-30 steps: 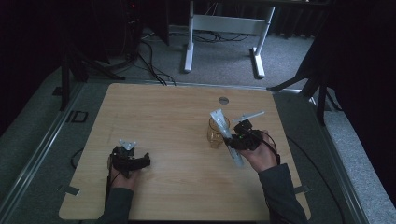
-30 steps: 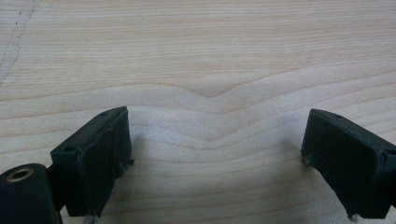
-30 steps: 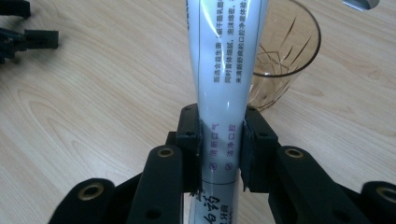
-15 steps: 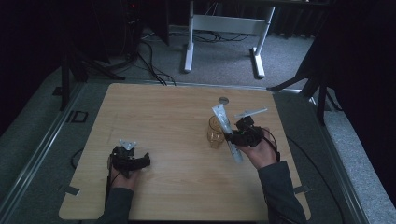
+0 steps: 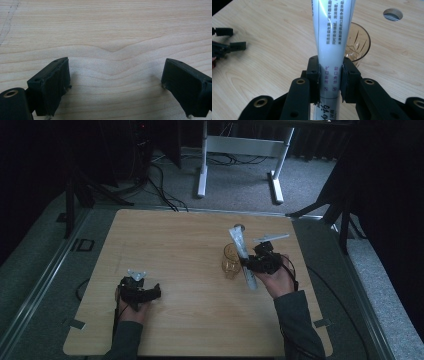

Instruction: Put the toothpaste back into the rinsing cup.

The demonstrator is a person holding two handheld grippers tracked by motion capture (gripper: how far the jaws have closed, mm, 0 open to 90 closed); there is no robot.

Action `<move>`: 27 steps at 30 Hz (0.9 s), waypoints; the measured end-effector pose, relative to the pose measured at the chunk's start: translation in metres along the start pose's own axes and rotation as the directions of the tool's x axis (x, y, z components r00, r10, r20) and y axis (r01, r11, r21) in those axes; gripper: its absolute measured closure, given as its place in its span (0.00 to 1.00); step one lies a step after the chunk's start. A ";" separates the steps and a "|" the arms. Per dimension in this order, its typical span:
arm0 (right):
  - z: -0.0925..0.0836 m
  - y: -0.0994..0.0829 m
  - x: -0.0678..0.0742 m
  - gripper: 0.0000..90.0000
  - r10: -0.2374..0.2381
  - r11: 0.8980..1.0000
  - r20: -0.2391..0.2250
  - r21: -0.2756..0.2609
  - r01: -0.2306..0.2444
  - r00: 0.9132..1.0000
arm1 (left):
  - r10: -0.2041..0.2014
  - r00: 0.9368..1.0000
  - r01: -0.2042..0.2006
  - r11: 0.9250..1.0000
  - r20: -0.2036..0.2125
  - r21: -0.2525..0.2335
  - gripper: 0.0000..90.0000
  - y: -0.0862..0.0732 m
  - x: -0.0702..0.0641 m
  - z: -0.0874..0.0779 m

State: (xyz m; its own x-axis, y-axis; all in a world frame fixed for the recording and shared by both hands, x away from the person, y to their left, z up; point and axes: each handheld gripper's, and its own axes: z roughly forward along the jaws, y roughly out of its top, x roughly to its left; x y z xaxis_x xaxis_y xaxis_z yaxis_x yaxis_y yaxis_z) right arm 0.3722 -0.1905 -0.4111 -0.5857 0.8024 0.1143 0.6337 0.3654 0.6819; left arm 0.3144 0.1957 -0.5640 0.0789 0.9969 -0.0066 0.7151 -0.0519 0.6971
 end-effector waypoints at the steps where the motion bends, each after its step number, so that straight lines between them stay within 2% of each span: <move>1: 0.000 0.000 -0.001 0.80 0.003 1.000 0.001 -0.006 -0.003 1.000 | 0.000 1.000 0.000 1.000 0.000 -0.001 0.10 0.000 0.000 0.000; 10: -0.001 0.002 -0.006 0.80 0.041 0.998 0.000 -0.048 -0.041 0.999 | 0.000 1.000 0.000 1.000 0.000 0.000 0.10 0.000 0.000 0.000; 27: -0.002 0.009 -0.012 0.80 0.072 0.993 -0.001 -0.094 -0.072 0.997 | -0.001 1.000 0.001 1.000 0.000 -0.001 0.09 0.000 0.000 0.000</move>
State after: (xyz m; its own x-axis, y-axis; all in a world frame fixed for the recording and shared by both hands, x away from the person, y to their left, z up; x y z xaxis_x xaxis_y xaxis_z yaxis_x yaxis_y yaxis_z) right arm 0.3842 -0.1979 -0.4047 -0.5391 0.8261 0.1641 0.6237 0.2607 0.7369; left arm 0.3144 0.1956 -0.5641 0.0784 0.9969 -0.0073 0.7148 -0.0511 0.6975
